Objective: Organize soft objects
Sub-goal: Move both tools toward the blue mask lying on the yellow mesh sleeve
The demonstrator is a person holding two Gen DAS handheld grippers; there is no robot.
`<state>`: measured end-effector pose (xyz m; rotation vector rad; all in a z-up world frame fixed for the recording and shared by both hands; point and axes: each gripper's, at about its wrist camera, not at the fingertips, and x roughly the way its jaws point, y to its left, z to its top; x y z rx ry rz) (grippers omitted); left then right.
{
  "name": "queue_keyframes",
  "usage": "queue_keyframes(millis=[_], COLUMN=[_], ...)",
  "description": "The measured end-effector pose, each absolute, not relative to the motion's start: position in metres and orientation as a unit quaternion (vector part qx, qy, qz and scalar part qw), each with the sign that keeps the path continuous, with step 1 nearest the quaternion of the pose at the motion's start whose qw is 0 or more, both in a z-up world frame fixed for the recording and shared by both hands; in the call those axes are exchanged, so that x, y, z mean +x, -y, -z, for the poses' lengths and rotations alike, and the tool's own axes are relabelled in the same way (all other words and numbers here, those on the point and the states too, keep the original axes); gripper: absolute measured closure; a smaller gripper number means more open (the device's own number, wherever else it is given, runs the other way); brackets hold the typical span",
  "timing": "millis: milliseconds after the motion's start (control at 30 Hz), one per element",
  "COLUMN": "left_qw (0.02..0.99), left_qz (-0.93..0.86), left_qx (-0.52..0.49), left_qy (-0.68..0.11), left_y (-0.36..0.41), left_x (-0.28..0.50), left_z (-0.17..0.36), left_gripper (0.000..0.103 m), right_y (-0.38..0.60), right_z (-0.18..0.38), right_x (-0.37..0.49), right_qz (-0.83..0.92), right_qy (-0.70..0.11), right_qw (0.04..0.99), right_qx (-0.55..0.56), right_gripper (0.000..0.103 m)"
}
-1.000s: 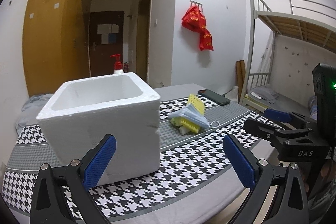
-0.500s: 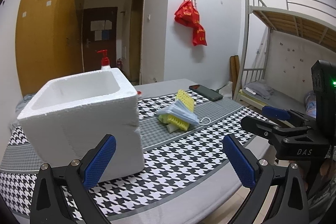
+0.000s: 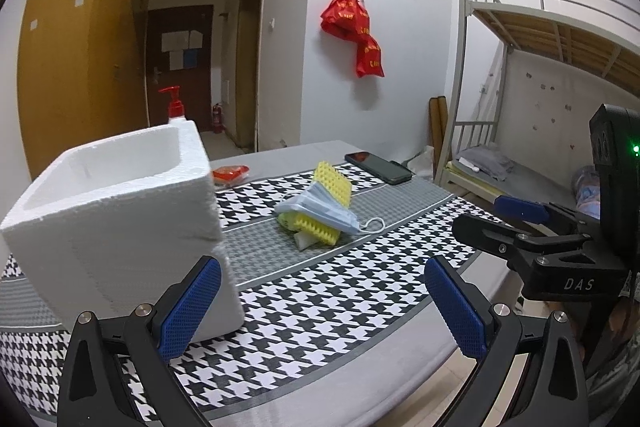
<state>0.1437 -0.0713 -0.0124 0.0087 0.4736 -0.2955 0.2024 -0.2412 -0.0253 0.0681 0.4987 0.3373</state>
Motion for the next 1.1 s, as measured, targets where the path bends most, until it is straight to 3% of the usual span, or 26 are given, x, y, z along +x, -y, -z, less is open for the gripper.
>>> queue_keyframes(millis=[1100], left_qw=[0.948], left_qz=[0.169], left_qx=[0.010], left_qy=[-0.269], left_y=[0.107], left_x=[0.189], left_z=[0.024], left_gripper=[0.001], right_y=[0.279], right_z=[0.040], right_x=[0.229], right_qz=[-0.145], right_qy=[-0.267], right_qw=[0.952], right_qx=[0.045], right_gripper=[0.002])
